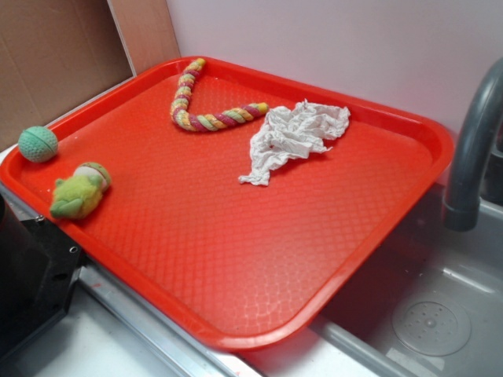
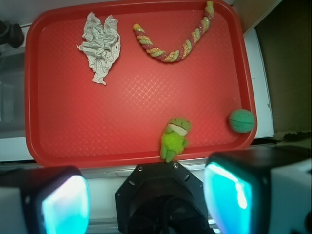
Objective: Grab the white paper.
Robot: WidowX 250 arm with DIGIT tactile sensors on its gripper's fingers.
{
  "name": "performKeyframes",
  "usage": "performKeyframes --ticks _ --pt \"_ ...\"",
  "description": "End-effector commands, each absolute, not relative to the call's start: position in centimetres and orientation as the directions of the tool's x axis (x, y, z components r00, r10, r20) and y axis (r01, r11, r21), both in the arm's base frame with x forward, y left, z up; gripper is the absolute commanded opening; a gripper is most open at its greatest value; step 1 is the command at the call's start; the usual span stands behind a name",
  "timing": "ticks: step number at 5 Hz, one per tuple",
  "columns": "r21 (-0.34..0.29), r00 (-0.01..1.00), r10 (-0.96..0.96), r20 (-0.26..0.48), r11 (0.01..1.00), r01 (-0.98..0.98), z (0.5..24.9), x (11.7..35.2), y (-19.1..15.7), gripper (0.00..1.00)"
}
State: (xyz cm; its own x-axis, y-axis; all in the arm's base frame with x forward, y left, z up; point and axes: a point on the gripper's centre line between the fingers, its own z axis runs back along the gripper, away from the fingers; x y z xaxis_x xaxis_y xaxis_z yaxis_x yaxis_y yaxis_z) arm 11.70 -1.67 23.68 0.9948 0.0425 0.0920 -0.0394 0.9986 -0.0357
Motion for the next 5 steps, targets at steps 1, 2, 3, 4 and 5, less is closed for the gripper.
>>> performKeyframes --ticks 1,2,3,4,5 --pt "-0.036 0.995 0.043 0.092 0.999 -0.039 23.7 11.7 -1.7 1.0" --pt "0.014 0.969 0.09 0.231 0.995 -0.096 20.4 16.4 -3.7 1.0" --pt "-0.021 0.975 0.081 0.206 0.997 -0.079 16.9 21.2 -5.5 1.0" --pt "-0.062 0.974 0.048 0.221 0.997 -0.035 13.4 24.0 -6.8 1.0" --pt "-0.019 0.976 0.038 0.212 0.999 -0.035 10.7 26.9 -7.4 1.0"
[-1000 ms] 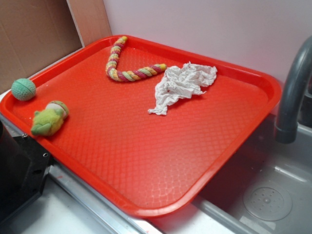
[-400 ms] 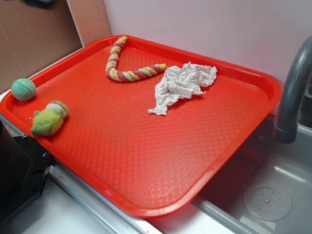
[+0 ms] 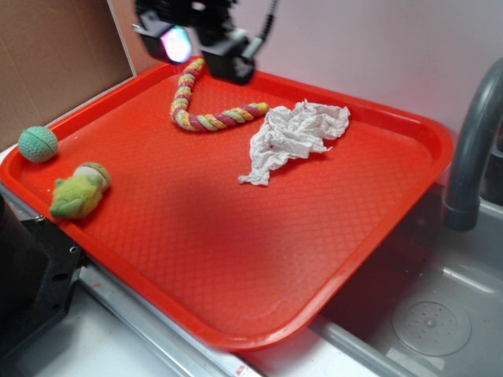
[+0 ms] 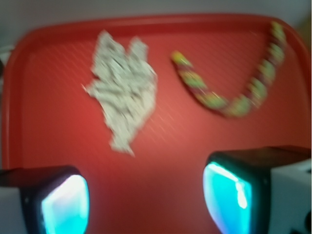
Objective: Grab the white paper.
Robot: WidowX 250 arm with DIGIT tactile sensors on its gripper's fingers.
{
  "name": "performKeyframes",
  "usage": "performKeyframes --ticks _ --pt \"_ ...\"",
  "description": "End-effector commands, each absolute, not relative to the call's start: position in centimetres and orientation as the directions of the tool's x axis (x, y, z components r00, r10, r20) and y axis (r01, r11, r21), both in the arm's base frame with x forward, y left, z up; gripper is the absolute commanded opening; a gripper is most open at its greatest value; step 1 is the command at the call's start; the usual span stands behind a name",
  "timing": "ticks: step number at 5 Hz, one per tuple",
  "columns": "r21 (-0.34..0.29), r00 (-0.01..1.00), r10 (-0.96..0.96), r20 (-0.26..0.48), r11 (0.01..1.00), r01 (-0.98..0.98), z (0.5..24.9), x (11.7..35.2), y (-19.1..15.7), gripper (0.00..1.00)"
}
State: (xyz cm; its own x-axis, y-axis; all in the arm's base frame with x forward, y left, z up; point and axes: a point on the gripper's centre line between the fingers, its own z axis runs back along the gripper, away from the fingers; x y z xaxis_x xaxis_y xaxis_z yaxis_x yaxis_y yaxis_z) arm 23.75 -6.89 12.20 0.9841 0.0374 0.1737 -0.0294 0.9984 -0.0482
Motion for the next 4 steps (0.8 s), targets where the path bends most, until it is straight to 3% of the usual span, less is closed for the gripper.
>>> performKeyframes --ticks 1,2,3,4 --pt "-0.026 0.979 -0.014 0.202 0.999 0.02 7.8 28.5 -8.6 1.0" --pt "-0.043 0.985 -0.084 0.153 0.995 0.091 5.4 29.0 -9.6 1.0" --pt "-0.006 0.989 -0.081 0.123 0.997 0.083 3.7 29.5 -9.3 1.0" --pt "0.002 0.992 -0.049 0.114 0.999 0.049 3.6 29.4 -9.4 0.52"
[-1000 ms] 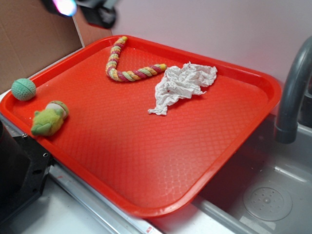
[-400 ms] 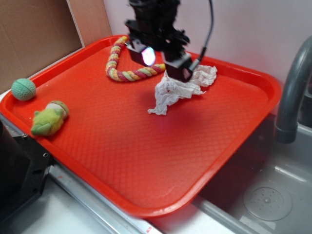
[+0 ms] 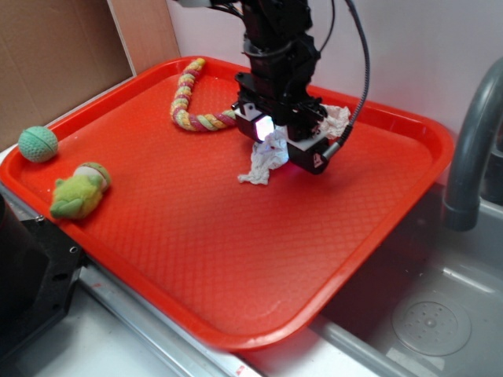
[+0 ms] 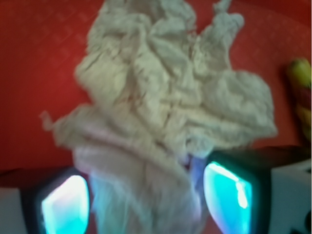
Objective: Grab the white paper.
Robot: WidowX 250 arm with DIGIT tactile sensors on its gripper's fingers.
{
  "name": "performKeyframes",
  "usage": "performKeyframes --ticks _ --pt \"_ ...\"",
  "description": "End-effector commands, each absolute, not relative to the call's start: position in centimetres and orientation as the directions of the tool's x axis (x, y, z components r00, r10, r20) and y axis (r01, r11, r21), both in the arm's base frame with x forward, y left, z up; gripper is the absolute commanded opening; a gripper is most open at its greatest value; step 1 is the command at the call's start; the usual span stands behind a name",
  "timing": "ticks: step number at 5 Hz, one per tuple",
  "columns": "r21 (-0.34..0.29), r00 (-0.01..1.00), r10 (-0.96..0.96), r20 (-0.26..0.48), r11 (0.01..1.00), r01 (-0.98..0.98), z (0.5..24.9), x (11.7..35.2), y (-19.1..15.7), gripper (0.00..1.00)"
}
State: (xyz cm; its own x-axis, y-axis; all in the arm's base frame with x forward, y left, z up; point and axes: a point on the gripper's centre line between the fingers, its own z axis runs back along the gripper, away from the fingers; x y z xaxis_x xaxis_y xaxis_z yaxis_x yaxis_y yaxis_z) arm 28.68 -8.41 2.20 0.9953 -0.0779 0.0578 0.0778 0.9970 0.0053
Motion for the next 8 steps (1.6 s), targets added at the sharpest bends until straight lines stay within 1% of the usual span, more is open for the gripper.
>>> performKeyframes --ticks 1,3,4,5,6,7,8 --pt "0.013 0.995 -0.031 0.098 0.999 0.03 3.6 29.4 -9.5 0.0" --pt "0.04 0.998 -0.012 0.059 0.999 0.009 4.0 29.2 -9.4 0.0" --pt "0.096 0.999 -0.002 0.039 0.995 -0.002 7.9 26.6 -7.3 0.0" --pt "0.078 0.991 0.043 0.127 0.996 -0.053 12.7 25.8 -2.3 0.0" --pt "0.101 0.982 0.137 0.132 0.983 -0.15 17.7 22.3 -0.4 0.0" --pt "0.071 0.982 0.14 0.129 0.986 -0.15 19.4 19.1 0.2 0.0" --pt "0.034 0.982 0.127 0.14 0.991 -0.133 21.2 16.6 0.5 0.0"
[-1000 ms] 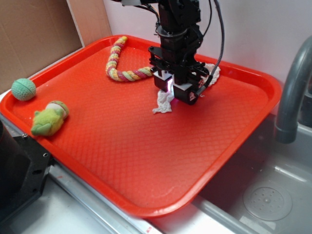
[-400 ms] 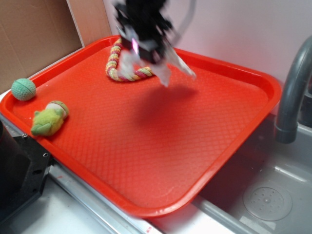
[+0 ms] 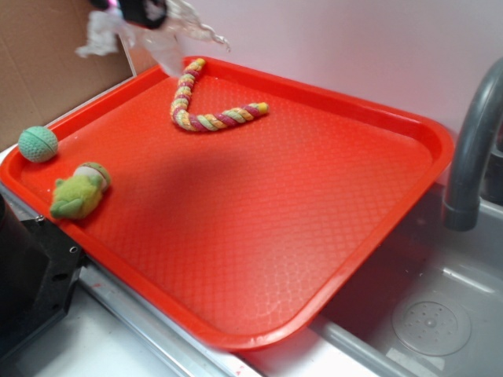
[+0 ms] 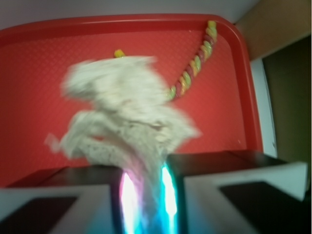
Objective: Grab the white paper.
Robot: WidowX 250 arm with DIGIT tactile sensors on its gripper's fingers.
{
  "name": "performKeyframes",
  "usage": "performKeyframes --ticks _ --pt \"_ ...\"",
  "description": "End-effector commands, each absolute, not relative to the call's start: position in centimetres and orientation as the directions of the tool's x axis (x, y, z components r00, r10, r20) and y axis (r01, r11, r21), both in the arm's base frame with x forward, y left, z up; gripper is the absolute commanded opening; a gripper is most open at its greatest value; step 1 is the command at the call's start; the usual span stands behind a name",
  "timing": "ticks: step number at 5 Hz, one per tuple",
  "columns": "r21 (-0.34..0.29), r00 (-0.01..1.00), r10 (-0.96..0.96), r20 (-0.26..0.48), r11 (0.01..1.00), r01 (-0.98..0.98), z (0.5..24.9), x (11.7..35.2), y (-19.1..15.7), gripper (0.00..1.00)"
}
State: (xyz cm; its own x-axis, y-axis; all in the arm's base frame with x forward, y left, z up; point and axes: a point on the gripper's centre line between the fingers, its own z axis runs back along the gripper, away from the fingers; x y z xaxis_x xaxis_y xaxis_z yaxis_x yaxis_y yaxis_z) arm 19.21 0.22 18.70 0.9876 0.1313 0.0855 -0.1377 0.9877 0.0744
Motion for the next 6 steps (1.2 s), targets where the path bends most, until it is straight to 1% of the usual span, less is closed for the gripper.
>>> performKeyframes --ticks 1,2,3,4,5,6 --pt "0.004 0.983 0.112 0.148 0.994 -0.113 22.0 14.7 0.6 0.0" --pt "0.005 0.982 0.128 0.137 0.992 -0.13 21.5 14.3 0.9 0.0" --pt "0.018 0.978 0.152 0.14 0.988 -0.156 21.3 14.4 1.0 0.0" --pt "0.072 0.972 0.189 0.138 0.977 -0.2 21.1 14.9 1.1 0.0" --pt "0.053 0.971 0.206 0.123 0.975 -0.214 20.9 16.0 1.7 0.0" --pt "0.048 0.967 0.229 0.114 0.971 -0.235 20.5 16.7 2.2 0.0"
